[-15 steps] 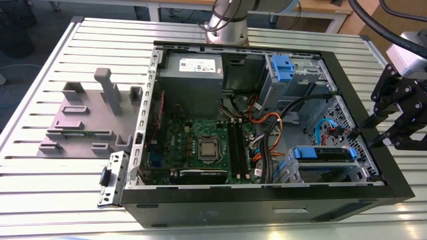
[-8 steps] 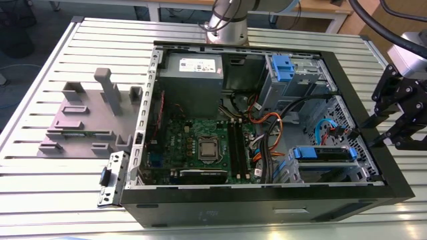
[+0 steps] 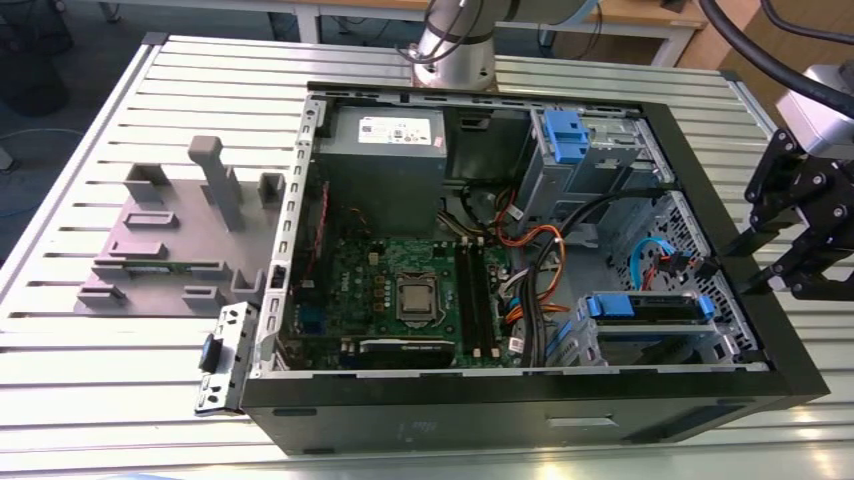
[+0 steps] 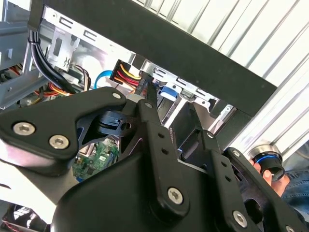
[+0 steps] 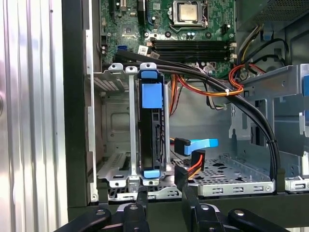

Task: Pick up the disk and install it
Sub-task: 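Insert the first disk wire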

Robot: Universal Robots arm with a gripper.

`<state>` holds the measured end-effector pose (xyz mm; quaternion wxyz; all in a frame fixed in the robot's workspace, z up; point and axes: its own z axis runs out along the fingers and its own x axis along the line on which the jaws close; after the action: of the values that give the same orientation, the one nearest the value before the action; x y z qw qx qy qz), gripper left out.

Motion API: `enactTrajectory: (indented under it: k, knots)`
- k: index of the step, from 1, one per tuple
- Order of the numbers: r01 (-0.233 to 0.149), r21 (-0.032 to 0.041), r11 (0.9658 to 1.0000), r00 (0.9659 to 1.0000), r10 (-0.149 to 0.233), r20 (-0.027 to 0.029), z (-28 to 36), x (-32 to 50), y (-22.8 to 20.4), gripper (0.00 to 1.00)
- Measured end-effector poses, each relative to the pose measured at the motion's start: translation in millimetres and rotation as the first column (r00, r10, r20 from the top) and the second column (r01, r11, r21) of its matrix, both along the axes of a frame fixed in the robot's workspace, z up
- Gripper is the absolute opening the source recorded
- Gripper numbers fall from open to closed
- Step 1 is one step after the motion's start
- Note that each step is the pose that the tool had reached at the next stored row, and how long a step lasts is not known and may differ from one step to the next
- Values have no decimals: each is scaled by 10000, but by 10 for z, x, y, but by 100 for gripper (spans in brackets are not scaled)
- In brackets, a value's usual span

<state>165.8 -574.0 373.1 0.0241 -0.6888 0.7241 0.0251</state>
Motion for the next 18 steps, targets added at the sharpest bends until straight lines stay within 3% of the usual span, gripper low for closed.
enactTrajectory:
  k: [18]
  knots:
    - [0,-1,10000,10000,0,0,-11,32,20,42]
